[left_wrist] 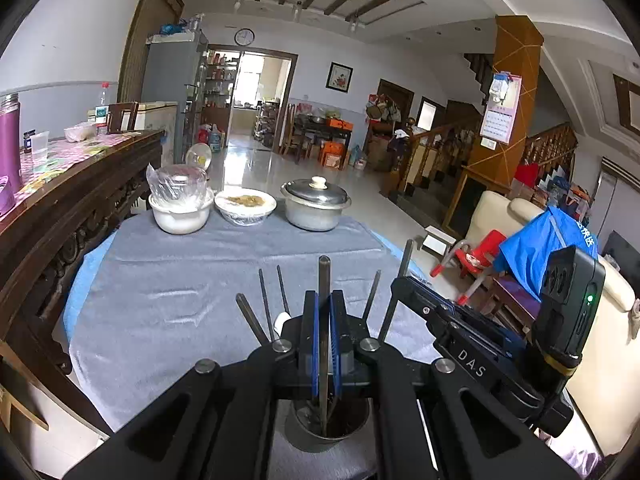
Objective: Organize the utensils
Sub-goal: 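Lower both chopsticks into the holder and open both grippers, then move both open grippers toward the white spoons lying on the cloth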
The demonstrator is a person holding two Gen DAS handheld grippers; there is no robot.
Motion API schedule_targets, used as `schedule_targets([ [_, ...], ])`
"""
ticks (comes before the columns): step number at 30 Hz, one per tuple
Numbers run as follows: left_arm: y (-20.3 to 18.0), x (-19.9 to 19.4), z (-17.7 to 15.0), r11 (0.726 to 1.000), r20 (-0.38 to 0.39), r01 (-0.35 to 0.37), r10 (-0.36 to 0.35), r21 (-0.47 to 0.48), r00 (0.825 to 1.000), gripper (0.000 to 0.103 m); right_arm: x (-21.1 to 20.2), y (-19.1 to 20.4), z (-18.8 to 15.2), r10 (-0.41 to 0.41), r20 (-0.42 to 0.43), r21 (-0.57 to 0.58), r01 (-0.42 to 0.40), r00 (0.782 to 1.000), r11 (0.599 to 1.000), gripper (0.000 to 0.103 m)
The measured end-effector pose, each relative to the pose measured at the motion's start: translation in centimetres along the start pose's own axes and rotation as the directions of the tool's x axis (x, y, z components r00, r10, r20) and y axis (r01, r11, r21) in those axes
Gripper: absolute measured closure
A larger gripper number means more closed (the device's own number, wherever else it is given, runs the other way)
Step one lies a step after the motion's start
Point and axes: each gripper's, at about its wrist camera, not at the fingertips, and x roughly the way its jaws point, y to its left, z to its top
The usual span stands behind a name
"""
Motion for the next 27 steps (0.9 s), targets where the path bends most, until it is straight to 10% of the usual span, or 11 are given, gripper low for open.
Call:
schedule_targets([
  [10,0.4,-0.1,-0.1,1.0,-0.022,0.018,-0.018,0.004,1.0,0.098,-0.3,0.0,0.2,0.041,-0.028,0.024,-0.041,0.999,0.999,0.092],
  [14,1.3,-1.1,0.5,1.0,0.028,0.007,-0.007,-0.013,1.0,0.084,-1.5,-1.0,0.8,0.028,0.032,0.064,-0.03,0.999,0.998,0.069],
  [27,7.8,-2.6,2.1,0.977,0.099,-0.149,0.165,-0.154,0.981,0.069,0.3,-7.1,0.3,-0.063,-0.048,0.264,0.074,0.997,0.962,0.069],
])
